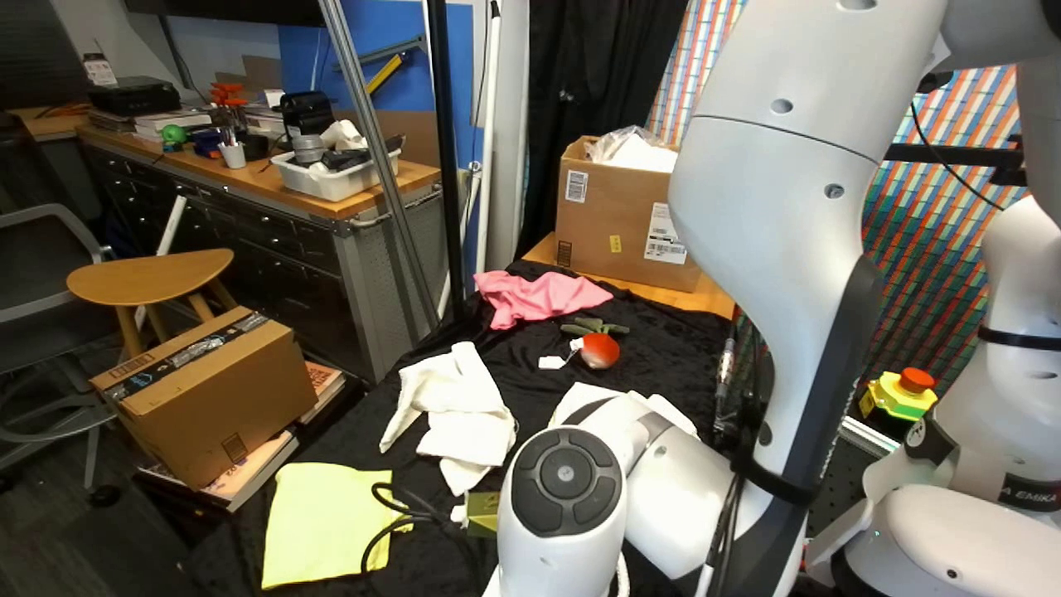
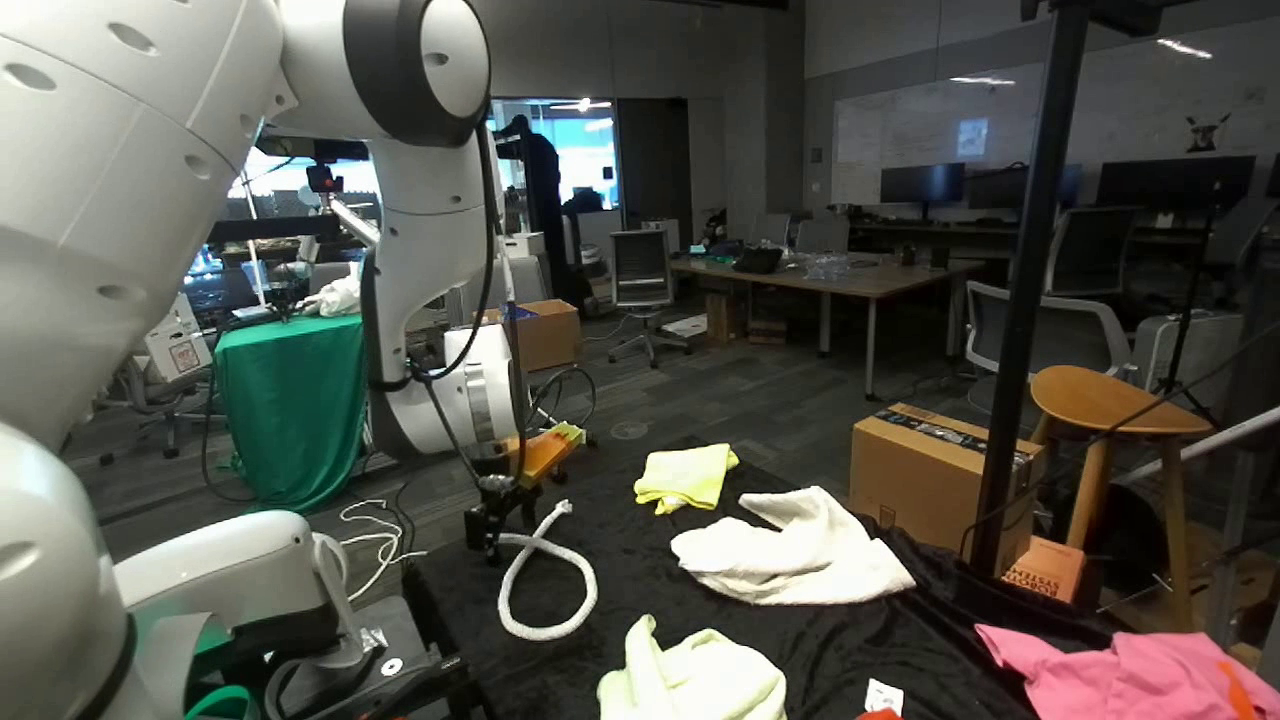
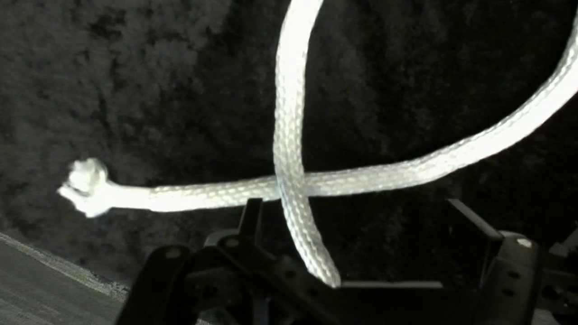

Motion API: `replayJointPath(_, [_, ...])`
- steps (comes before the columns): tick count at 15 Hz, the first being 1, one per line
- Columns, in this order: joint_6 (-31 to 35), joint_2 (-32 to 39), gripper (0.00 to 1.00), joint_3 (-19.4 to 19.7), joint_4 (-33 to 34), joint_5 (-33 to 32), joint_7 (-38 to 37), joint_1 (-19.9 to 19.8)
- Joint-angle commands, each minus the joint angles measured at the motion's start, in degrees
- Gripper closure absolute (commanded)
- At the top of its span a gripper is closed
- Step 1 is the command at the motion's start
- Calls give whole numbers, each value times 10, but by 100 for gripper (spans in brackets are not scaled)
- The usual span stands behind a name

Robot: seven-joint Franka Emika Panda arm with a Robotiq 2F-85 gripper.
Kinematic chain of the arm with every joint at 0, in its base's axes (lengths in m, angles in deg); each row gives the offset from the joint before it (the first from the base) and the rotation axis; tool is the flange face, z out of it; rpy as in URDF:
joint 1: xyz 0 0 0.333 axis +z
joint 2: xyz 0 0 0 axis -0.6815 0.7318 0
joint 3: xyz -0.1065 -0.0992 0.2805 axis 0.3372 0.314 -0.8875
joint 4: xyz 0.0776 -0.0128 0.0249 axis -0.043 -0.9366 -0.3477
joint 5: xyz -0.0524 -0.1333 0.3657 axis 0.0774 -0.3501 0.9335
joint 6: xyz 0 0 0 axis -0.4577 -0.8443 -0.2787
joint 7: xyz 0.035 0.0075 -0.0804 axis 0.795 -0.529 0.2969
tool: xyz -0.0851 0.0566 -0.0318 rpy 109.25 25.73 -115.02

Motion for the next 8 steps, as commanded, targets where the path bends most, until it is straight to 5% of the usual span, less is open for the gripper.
replayJointPath(1, [-3,25,0,-10,31,-7,0,13])
replayJointPath(8, [-13,53,0,-8,65,-8,-3,33])
